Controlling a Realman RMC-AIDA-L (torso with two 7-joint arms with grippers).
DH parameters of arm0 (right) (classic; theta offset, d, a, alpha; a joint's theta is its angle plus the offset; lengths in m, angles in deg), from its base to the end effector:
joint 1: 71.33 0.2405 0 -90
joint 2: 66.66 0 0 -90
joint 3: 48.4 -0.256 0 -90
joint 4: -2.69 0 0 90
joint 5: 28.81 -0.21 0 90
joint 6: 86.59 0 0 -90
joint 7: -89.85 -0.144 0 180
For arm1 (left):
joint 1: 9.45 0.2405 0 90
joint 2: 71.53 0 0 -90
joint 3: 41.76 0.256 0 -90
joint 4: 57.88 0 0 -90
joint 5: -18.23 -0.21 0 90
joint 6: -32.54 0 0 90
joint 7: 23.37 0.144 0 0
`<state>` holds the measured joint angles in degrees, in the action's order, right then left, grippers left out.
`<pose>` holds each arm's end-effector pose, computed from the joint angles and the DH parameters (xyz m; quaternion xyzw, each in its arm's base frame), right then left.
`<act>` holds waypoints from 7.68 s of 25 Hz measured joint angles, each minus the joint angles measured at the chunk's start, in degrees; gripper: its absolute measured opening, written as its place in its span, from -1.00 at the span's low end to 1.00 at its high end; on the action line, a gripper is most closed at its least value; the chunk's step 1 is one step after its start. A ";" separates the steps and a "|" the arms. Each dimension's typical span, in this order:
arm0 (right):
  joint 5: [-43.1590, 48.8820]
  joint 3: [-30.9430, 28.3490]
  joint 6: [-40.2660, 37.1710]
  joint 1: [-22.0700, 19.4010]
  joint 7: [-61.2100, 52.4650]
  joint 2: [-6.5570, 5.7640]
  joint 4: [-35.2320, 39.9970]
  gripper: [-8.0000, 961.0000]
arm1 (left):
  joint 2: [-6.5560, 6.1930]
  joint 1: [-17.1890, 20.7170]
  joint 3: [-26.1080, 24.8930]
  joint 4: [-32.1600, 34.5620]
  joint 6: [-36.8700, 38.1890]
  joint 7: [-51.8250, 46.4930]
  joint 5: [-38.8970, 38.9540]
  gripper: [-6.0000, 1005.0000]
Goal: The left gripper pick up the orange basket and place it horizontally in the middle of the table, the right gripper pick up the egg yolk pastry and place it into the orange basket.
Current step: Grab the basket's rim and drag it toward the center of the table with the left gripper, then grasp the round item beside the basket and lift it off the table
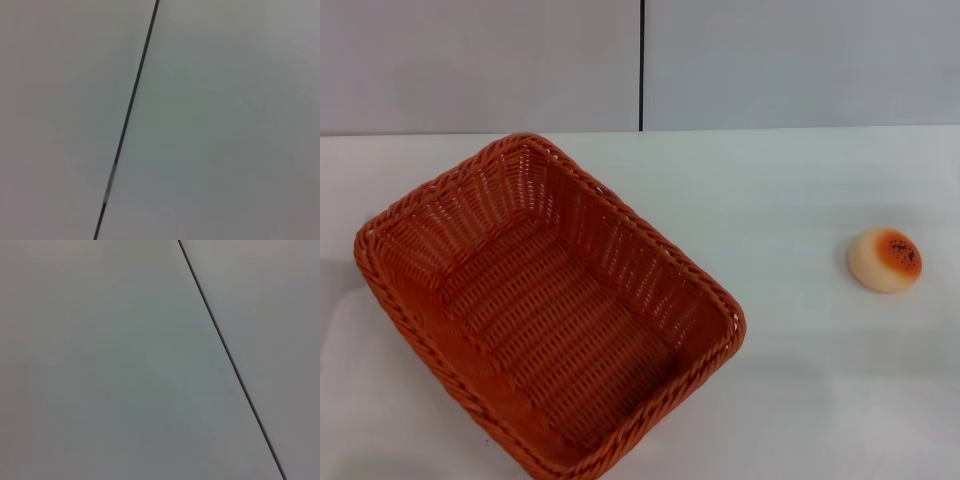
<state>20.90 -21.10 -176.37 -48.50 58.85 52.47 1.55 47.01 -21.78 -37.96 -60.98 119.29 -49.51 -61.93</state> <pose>0.3362 0.2917 0.0375 -0.5860 0.2501 0.4818 0.6016 -0.3790 0.2284 0.0164 -0.6171 -0.3003 -0.3871 0.6157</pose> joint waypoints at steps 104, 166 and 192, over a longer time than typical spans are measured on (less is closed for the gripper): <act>-0.67 -1.90 0.55 -0.65 -0.20 -0.22 -0.27 -0.03 | 0.11 -16.93 65.32 82.32 -5.66 -93.77 -73.58 -0.54; -0.05 -3.95 13.88 1.09 -14.76 -3.67 9.49 -0.02 | -0.07 -23.28 51.73 78.89 6.87 -138.80 -77.20 -0.64; 53.32 -0.30 19.04 -8.34 -72.79 -0.70 54.95 -0.03 | -0.24 -1.21 39.70 78.48 -15.21 -93.40 -29.12 0.36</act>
<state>74.22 -21.39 -157.33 -56.84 -13.94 51.76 56.49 46.77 -22.99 1.74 17.51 104.08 -142.90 -91.05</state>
